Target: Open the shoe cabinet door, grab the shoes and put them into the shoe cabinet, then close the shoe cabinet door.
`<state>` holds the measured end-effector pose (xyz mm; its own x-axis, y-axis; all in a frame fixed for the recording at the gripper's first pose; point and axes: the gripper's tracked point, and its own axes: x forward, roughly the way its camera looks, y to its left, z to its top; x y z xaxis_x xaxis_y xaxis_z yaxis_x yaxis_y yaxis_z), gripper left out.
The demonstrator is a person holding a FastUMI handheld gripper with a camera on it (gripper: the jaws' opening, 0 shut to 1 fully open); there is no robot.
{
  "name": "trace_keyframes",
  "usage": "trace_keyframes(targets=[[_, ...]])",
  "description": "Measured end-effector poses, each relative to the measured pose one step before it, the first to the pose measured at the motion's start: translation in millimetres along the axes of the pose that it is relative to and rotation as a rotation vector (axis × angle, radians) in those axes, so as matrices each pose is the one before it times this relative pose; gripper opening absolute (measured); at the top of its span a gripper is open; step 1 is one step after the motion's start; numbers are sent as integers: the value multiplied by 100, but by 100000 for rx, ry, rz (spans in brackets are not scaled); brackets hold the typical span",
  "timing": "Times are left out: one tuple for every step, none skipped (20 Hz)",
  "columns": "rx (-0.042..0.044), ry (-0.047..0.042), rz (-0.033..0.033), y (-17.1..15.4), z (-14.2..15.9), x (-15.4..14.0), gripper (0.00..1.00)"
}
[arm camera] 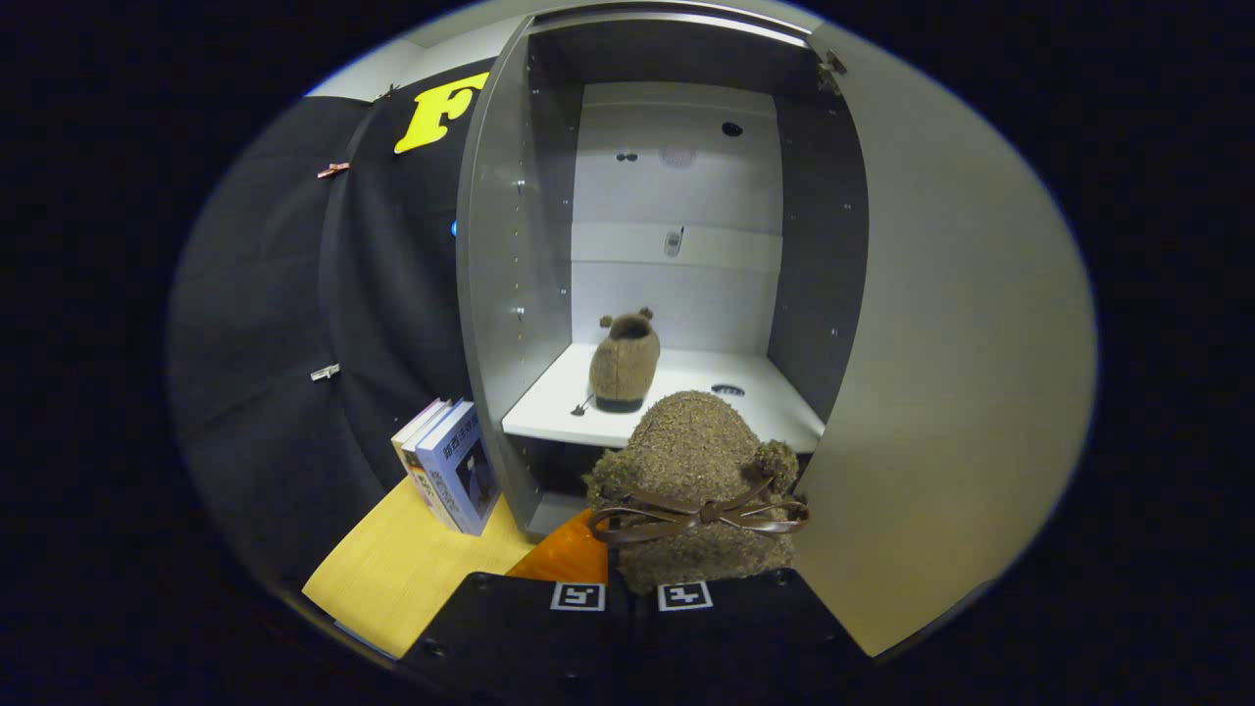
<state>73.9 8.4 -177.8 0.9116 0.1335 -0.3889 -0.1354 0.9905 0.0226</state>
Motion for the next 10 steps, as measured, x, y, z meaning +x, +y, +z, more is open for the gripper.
trace_keyframes(targets=[[158, -886, -258, -179, 1055, 272, 5], [409, -1081, -534, -235, 1120, 351, 5], [579, -643, -697, -244, 942, 507, 5], [877, -257, -411, -290, 914, 543, 5], [843, 154, -657, -171, 767, 652, 5], [1153, 153, -533, -312, 704, 656, 5], [1199, 147, -532, -291, 677, 769, 5], [1211, 288, -687, -309, 752, 1013, 5], [366, 166, -483, -251, 519, 710, 5], [-38, -166, -578, -258, 809, 891, 5]])
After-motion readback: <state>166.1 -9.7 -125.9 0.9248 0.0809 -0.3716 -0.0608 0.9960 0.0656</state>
